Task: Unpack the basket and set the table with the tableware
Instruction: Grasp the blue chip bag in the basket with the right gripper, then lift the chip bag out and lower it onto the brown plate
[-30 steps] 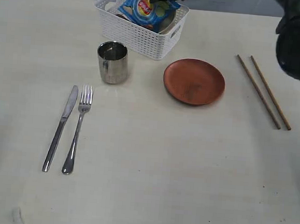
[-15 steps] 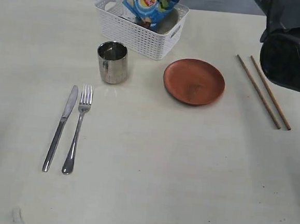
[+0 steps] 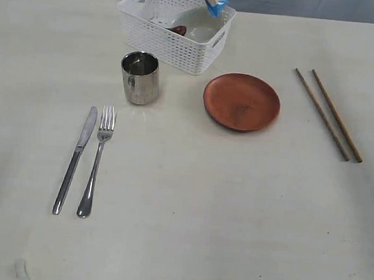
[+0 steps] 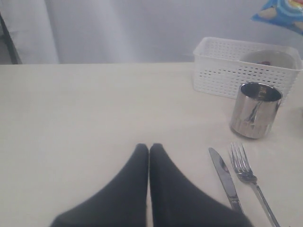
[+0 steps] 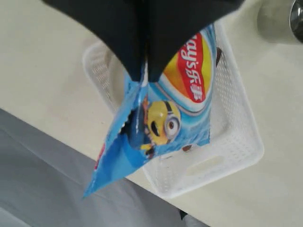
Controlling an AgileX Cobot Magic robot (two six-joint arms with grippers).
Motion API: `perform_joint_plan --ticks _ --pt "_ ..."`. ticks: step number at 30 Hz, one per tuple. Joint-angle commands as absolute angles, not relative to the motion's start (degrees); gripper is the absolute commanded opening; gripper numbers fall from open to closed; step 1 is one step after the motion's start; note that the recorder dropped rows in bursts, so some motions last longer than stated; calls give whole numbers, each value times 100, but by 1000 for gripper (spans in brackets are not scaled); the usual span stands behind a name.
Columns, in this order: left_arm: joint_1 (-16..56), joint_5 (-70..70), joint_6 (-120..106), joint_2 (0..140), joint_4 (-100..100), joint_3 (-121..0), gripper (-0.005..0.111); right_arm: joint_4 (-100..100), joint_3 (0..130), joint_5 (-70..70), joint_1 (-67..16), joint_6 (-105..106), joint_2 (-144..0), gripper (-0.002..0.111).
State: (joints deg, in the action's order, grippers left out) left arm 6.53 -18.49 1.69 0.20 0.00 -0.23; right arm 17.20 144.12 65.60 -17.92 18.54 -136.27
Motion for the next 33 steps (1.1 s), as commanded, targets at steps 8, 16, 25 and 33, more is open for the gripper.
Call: perform_joint_plan --ticks 8,16,25,33 --pt "640 -1832 170 0 0 0 0 1891 13080 6996 -1476 1769 -12408 -1" --pt "640 -1832 170 0 0 0 0 1601 10054 6611 -1476 1994 -10890 -1" --pt "640 -1832 170 0 0 0 0 1381 7290 4191 -1476 773 -9815 -1" --pt "640 -1832 170 0 0 0 0 3100 7054 3638 -1476 1508 -10760 -1"
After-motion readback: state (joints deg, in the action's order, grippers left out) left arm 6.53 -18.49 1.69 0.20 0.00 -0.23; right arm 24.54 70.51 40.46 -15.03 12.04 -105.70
